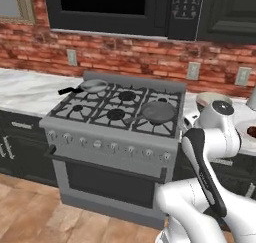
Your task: Place one of the steaks on the plate and the other in the bowl. Then place the bowl in the fridge.
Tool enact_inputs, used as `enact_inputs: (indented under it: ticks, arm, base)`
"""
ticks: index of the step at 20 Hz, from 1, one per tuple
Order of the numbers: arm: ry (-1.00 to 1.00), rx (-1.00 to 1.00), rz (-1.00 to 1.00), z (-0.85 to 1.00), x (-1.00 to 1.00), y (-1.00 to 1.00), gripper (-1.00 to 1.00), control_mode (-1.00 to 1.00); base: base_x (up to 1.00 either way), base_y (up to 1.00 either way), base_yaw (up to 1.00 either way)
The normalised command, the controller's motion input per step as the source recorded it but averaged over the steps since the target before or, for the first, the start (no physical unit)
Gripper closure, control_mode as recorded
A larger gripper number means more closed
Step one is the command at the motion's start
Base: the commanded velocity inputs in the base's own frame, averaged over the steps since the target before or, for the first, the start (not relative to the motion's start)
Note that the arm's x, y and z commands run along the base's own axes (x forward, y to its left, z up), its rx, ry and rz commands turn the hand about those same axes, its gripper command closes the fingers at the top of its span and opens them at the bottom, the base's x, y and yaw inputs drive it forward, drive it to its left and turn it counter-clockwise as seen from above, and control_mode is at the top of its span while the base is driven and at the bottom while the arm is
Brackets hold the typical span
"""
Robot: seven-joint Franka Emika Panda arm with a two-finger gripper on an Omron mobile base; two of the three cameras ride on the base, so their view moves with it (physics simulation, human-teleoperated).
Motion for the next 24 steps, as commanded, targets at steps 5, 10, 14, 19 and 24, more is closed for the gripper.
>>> enact_inputs:
  ticks: [5,10,14,19,24]
  arm:
    - [0.00,0.00,0.00,0.00,0.00,0.00,-1.00,1.00]
    - [0.00,0.00,0.00,0.00,0.00,0.00,-1.00,1.00]
    - [0.00,0.00,0.00,0.00,0.00,0.00,-1.00,1.00]
    - [0.00,0.00,0.00,0.00,0.00,0.00,-1.00,1.00]
    - [0.00,0.00,0.00,0.00,0.00,0.00,-1.00,1.00]
  base:
    - [0.00,0.58,0.42]
    - [0.00,0.52,0.42]
    - [0.00,0.34,0.46]
    - [0.01,0.22,0.44]
    - [0.15,0.01,0.38]
